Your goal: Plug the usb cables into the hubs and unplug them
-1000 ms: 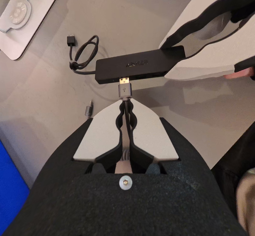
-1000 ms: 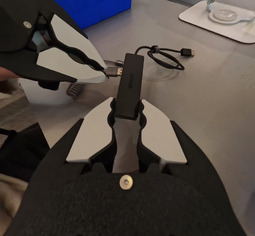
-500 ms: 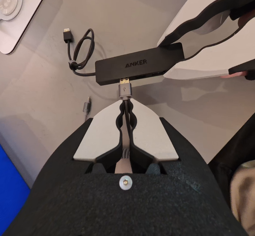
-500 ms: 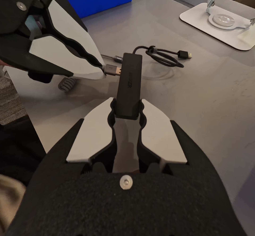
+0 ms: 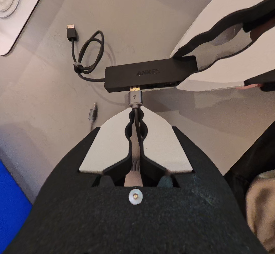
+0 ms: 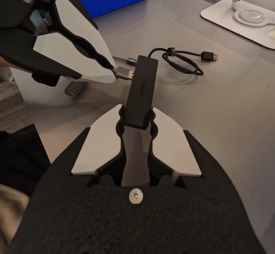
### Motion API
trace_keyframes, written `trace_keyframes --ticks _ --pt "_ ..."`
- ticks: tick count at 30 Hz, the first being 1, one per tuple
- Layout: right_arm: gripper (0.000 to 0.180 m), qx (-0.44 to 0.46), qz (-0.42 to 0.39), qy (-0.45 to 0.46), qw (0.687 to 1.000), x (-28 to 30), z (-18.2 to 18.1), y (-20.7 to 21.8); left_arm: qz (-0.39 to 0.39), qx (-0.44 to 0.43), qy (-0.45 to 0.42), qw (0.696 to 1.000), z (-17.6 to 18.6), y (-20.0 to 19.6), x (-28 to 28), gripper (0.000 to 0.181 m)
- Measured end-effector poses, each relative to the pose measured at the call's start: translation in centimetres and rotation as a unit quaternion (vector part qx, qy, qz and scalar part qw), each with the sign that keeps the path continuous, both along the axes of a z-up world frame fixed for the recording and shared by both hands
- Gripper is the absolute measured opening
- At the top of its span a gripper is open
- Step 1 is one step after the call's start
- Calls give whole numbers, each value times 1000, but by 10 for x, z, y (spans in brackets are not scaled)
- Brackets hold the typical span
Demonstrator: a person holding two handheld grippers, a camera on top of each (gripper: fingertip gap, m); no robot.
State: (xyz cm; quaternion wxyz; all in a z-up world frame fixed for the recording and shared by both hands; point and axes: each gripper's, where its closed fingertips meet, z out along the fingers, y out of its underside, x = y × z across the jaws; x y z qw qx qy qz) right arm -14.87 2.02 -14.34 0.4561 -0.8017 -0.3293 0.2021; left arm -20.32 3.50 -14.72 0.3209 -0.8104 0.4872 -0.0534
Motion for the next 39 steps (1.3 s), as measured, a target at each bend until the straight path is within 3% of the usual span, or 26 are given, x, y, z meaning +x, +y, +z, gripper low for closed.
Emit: trace_keyframes --ticks 4,11,39 --pt "32 -26 -9 77 997 1 6 4 1 7 -12 1000 2 2 2 3" --pt "32 2 7 22 1000 -4 0 1 3 -17 -14 1000 -8 3 1 4" --pt "32 -6 -11 64 998 1 10 8 1 -5 -41 999 3 4 6 9"
